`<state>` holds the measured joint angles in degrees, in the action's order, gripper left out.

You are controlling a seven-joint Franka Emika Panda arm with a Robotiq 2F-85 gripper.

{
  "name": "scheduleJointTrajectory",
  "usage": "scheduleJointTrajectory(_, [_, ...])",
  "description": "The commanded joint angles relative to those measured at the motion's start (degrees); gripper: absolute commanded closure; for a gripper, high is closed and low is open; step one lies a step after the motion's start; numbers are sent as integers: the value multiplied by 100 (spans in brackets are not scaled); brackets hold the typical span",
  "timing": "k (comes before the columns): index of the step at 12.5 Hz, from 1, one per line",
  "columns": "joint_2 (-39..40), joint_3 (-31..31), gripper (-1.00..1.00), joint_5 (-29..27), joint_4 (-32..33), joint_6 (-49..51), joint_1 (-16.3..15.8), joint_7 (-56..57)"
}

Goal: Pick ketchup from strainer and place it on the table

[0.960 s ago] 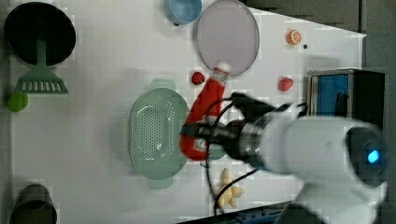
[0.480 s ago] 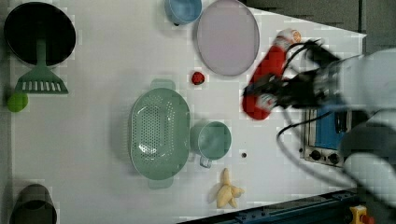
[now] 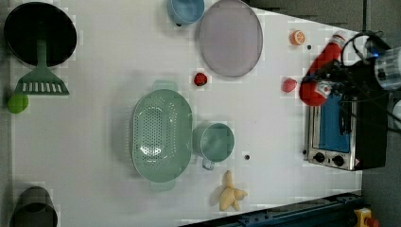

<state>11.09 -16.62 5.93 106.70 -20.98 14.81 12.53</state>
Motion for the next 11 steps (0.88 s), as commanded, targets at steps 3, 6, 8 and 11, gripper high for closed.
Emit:
scheduleJointTrajectory(3, [-90, 397, -19, -41, 837, -985, -16, 932])
scheduleJointTrajectory(6, [23, 476, -19, -52, 1768, -2168, -15, 933])
scheduleJointTrajectory(8, [275, 497, -19, -52, 2154, -2698, -15, 931])
scheduleJointTrajectory(11, [780, 538, -67, -52, 2391, -3342, -14, 932])
